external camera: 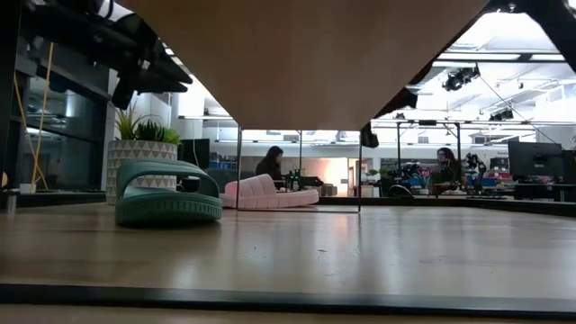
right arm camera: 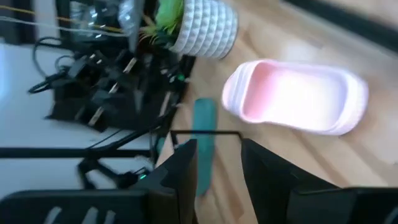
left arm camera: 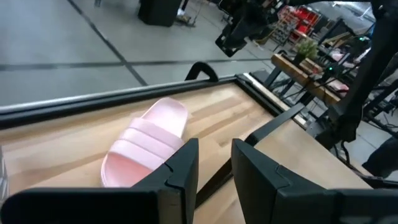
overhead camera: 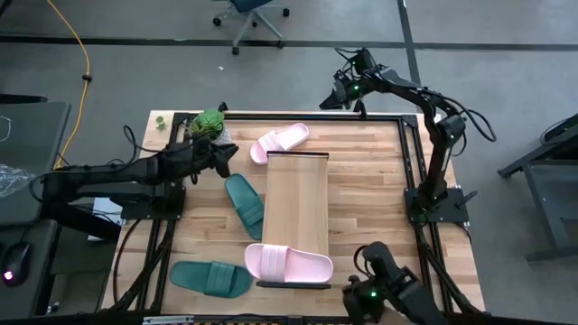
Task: Pick and place slides into the shelf
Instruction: Put the pink slides on the shelf
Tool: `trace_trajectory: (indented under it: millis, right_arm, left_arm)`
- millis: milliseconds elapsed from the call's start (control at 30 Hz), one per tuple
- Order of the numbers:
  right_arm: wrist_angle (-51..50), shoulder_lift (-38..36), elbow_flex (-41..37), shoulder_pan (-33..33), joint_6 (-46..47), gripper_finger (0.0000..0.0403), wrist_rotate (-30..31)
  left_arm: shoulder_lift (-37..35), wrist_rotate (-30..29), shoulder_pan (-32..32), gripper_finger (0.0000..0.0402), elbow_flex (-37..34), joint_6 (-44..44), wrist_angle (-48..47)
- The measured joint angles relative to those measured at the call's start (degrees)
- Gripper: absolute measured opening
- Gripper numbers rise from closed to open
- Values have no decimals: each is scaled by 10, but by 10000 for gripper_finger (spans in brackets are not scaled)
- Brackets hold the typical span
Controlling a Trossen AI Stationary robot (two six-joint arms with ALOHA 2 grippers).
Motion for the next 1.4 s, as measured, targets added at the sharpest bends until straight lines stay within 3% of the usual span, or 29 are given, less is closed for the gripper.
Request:
trace_trajectory:
  millis: [200, 467, 633, 900, 1400]
  right_arm:
    - [0, 36, 0, 0, -15, 121, -28]
    - [0, 61, 0, -2, -16, 193, -56]
    - [1, 73, 1, -26, -30, 220, -20]
    - [4, 117, 1, -48, -25, 222, -58]
    - [39, 165, 1, -28, -26, 222, -61]
  left_arm:
    - [8, 43, 40, 85, 0, -8, 1]
    - [8, 53, 63, 85, 0, -8, 1]
    - [8, 54, 62, 85, 0, -8, -4]
    - [8, 49, 62, 85, 0, -4, -4]
    - [17, 47, 62, 85, -1, -7, -3]
